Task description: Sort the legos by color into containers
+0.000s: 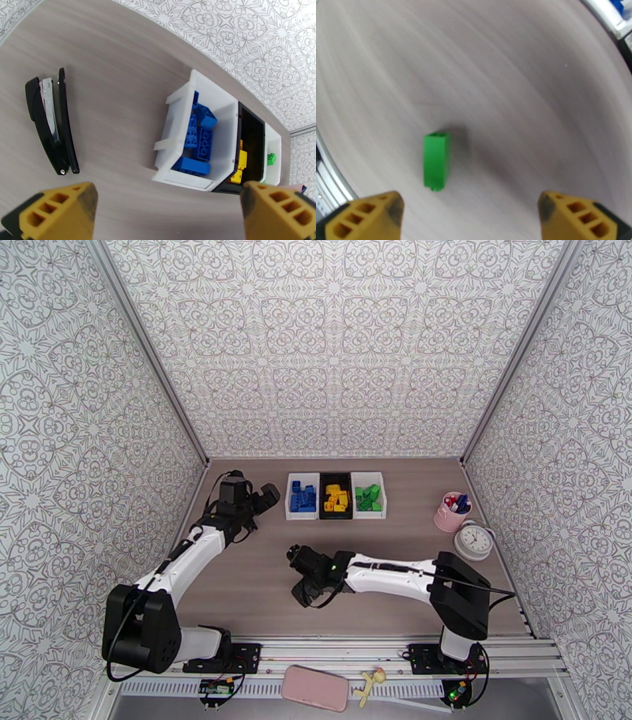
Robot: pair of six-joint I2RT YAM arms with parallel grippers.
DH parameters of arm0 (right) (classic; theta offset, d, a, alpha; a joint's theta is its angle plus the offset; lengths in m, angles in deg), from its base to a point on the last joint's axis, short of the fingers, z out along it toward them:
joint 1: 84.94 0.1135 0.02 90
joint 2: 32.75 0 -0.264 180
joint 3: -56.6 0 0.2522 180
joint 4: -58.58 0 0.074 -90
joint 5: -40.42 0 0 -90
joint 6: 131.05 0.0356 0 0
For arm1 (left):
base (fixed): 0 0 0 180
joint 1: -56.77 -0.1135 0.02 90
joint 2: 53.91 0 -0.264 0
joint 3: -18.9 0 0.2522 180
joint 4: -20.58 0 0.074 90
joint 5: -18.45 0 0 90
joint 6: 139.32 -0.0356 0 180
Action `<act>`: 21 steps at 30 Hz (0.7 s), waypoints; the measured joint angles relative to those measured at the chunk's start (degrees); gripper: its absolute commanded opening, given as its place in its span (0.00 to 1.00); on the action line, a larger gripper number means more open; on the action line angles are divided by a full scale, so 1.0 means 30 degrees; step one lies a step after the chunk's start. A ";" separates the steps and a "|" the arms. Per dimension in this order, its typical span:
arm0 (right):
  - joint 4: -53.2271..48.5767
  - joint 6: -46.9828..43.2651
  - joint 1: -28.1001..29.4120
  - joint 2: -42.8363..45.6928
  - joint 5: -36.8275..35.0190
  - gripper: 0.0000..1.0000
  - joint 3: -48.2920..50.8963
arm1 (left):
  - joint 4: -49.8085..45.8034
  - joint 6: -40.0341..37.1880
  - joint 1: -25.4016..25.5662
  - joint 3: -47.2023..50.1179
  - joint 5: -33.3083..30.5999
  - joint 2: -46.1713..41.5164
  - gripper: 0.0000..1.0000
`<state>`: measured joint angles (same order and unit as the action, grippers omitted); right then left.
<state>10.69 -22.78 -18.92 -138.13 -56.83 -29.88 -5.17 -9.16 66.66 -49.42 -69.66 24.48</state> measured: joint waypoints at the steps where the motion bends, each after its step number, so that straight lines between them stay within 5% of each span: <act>1: -0.0248 0.0007 0.0000 -0.0379 0.0087 0.89 -0.0364 | -0.0007 -0.0007 0.0000 0.0022 0.0000 0.0000 1.00; 6: -0.1144 0.0182 0.0000 -0.2055 0.0576 0.82 -0.2040 | -0.0073 -0.0022 -0.0036 0.0080 -0.0007 -0.0102 1.00; 10: -0.1581 0.0415 0.0000 -0.2994 0.0984 0.59 -0.2922 | -0.0138 -0.0029 -0.0146 0.0197 -0.0015 -0.0306 1.00; 21: -0.1960 0.0481 0.0000 -0.3643 0.1217 0.31 -0.3519 | -0.0211 -0.0087 -0.0233 0.0270 -0.0007 -0.0423 1.00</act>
<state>4.81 -21.34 -18.92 -149.06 -53.18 -40.44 -5.81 -9.42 65.96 -48.62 -69.68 23.21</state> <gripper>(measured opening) 0.358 0.996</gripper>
